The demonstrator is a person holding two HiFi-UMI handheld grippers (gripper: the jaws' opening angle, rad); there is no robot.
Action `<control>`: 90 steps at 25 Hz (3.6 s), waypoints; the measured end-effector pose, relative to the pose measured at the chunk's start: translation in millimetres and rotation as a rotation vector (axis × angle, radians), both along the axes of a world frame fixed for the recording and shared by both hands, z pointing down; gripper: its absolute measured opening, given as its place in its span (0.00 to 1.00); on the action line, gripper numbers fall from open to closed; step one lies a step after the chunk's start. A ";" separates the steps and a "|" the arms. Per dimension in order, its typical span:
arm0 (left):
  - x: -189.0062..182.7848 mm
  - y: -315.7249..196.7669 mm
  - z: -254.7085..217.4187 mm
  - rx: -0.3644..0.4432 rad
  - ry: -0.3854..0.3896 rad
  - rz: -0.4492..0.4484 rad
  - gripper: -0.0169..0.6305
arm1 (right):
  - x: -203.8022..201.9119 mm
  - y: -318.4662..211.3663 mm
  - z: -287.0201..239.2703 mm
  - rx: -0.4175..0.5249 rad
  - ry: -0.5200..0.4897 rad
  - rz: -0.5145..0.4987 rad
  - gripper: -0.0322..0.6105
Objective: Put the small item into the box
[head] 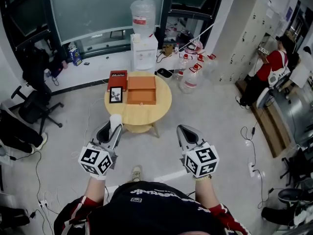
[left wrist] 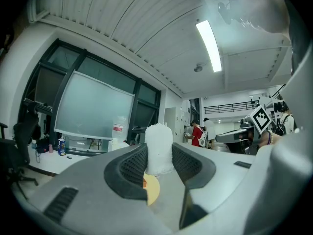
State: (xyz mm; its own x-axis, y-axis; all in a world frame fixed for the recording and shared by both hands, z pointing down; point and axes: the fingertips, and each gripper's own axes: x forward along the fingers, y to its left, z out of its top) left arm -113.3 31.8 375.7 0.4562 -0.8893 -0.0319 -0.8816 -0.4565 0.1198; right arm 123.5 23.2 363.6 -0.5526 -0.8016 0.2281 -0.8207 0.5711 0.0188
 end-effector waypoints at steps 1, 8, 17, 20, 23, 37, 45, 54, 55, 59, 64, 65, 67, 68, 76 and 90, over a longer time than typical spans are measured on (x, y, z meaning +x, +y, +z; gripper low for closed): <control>-1.1 -6.0 0.0 0.001 0.002 0.002 0.28 | -1.3 -5.9 -1.5 0.003 -0.002 0.001 0.09; -21.9 -62.4 4.0 -0.006 0.011 0.012 0.28 | -23.3 -59.9 -7.1 0.011 -0.008 0.005 0.09; -48.6 -133.5 9.0 -0.012 0.010 0.037 0.28 | -52.6 -126.9 -3.3 0.011 -0.008 0.023 0.09; -61.5 -155.5 8.7 -0.022 0.016 0.032 0.28 | -63.4 -145.5 -6.0 0.003 -0.005 0.024 0.09; -72.2 -171.3 11.4 -0.035 0.030 0.029 0.28 | -72.9 -159.6 -7.4 -0.005 0.011 0.024 0.09; -107.0 -211.0 30.1 -0.043 0.073 0.049 0.28 | -117.1 -189.7 12.3 -0.047 0.069 0.014 0.09; -93.0 -231.2 34.5 -0.055 0.072 0.096 0.28 | -102.5 -203.4 9.6 -0.048 0.073 0.070 0.09; -57.4 -262.2 27.8 -0.023 0.047 0.137 0.28 | -85.5 -234.4 18.0 -0.032 0.028 0.082 0.09; -54.8 -265.4 28.3 -0.024 0.040 0.141 0.28 | -83.5 -239.0 18.8 -0.028 0.024 0.082 0.09; -45.0 -284.1 29.3 -0.024 -0.002 0.156 0.28 | -71.0 -264.8 19.3 -0.011 0.014 0.088 0.09; -31.2 -311.4 35.6 -0.052 -0.038 0.175 0.28 | -53.1 -293.0 23.6 -0.022 0.009 0.093 0.09; -28.5 -316.8 37.5 -0.056 -0.046 0.179 0.28 | -50.1 -298.0 24.7 -0.026 0.006 0.095 0.09; -23.0 -327.8 42.5 -0.064 -0.057 0.188 0.28 | -44.5 -307.6 26.4 -0.030 0.003 0.102 0.09; -20.3 -333.3 45.6 -0.069 -0.061 0.194 0.28 | -42.1 -311.9 27.1 -0.030 0.001 0.106 0.09; 8.6 -372.8 74.8 -0.108 -0.101 0.238 0.28 | -19.5 -333.9 43.1 -0.057 0.003 0.131 0.09; 48.4 -424.8 126.0 -0.166 -0.201 0.304 0.28 | 5.0 -364.1 79.6 -0.130 -0.001 0.159 0.09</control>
